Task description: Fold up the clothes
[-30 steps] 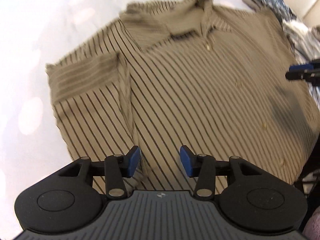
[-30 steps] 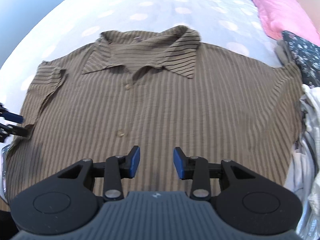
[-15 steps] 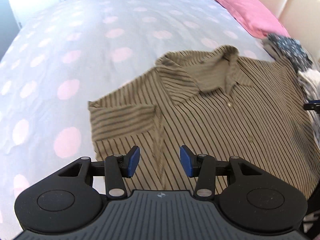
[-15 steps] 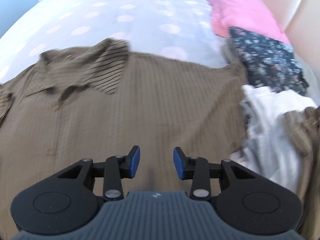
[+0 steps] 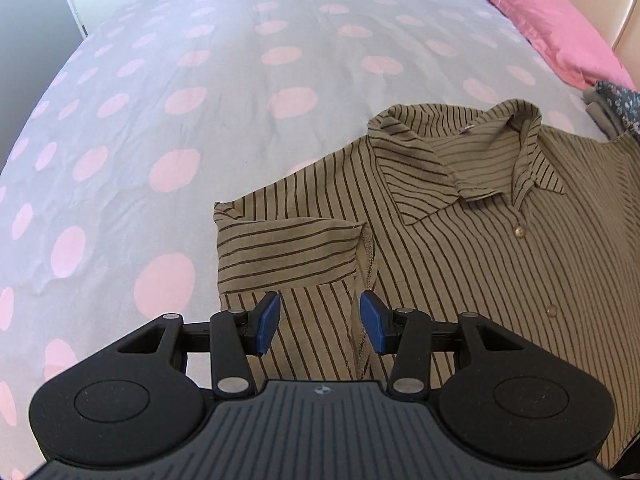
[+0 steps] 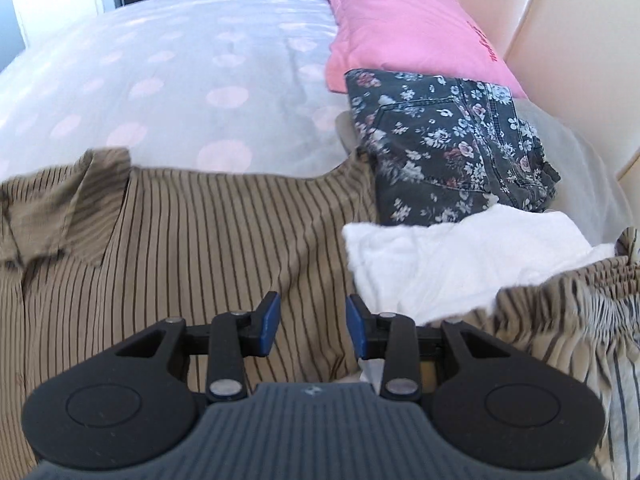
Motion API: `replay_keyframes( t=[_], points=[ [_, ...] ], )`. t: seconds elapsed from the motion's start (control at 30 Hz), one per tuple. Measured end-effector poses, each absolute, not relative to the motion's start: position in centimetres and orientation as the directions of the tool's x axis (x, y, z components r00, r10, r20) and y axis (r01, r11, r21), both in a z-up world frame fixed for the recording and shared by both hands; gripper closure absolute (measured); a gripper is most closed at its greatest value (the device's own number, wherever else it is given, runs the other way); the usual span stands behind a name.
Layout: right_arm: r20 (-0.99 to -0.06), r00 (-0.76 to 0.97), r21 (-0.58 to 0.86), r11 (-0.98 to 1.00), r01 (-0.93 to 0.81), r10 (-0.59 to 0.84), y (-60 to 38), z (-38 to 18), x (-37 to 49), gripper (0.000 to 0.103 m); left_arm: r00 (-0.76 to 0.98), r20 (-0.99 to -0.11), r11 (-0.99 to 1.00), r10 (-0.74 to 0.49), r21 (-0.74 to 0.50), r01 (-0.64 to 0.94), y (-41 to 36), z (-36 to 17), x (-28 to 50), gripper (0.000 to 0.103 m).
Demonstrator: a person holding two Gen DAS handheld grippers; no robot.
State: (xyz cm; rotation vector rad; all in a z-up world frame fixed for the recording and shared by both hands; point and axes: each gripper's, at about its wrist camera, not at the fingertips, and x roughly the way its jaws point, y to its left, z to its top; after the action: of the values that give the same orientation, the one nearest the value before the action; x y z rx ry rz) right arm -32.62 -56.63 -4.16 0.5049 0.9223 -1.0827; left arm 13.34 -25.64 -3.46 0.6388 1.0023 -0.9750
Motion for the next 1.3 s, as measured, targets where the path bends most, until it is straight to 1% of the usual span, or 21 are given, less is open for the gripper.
replay_keyframes(
  t=[0.23,0.43,0.63,0.83,0.87,0.93,1.0,1.07,1.17,1.3],
  points=[
    [-0.825,0.153,-0.036,0.321,0.947,-0.544,-60.6,-4.0,-32.7,0.064,0.202,-0.917,0.445,-0.343,0.031,0.895,-26.5,-4.9,13.7,0.061],
    [-0.822,0.135,-0.046,0.300,0.953,-0.553,-65.3,-4.1,-31.6,0.064,0.204,-0.925,0.449,-0.321,0.040,0.892,-26.9,-5.9,14.4,0.061],
    [-0.847,0.106,-0.093,0.341,0.935,-0.521,-69.3,-5.8,-29.5,0.064,0.208,-0.934,0.447,-0.290,0.060,0.893,-27.0,-7.2,15.1,0.061],
    [-0.854,0.020,-0.165,0.308,0.937,-0.520,-71.8,-8.2,-28.0,0.066,0.206,-0.944,0.442,-0.258,0.075,0.894,-26.8,-8.4,15.6,0.061],
    [-0.853,0.014,-0.173,0.309,0.935,-0.522,-72.1,-8.6,-27.9,0.068,0.205,-0.945,0.440,-0.254,0.076,0.895,-26.8,-8.6,15.7,0.061],
    [-0.855,0.003,-0.182,0.306,0.934,-0.519,-72.7,-9.3,-27.8,0.074,0.205,-0.948,0.435,-0.245,0.082,0.897,-26.7,-8.9,15.8,0.061],
    [-0.856,-0.016,-0.196,0.296,0.935,-0.517,-73.1,-9.8,-27.9,0.092,0.207,-0.950,0.430,-0.235,0.090,0.898,-26.6,-9.2,15.9,0.061],
    [-0.855,-0.021,-0.197,0.288,0.937,-0.518,-73.2,-10.0,-28.1,0.099,0.210,-0.950,0.429,-0.229,0.095,0.898,-26.5,-9.4,15.9,0.061],
    [-0.855,-0.005,-0.181,0.289,0.940,-0.518,-72.9,-9.5,-28.3,0.102,0.211,-0.950,0.429,-0.230,0.096,0.898,-26.3,-9.5,16.0,0.061],
    [-0.856,0.045,-0.153,0.334,0.930,-0.515,-71.4,-7.6,-27.2,0.102,0.212,-0.947,0.427,-0.240,0.093,0.900,-26.2,-9.2,16.0,0.061]
  ],
)
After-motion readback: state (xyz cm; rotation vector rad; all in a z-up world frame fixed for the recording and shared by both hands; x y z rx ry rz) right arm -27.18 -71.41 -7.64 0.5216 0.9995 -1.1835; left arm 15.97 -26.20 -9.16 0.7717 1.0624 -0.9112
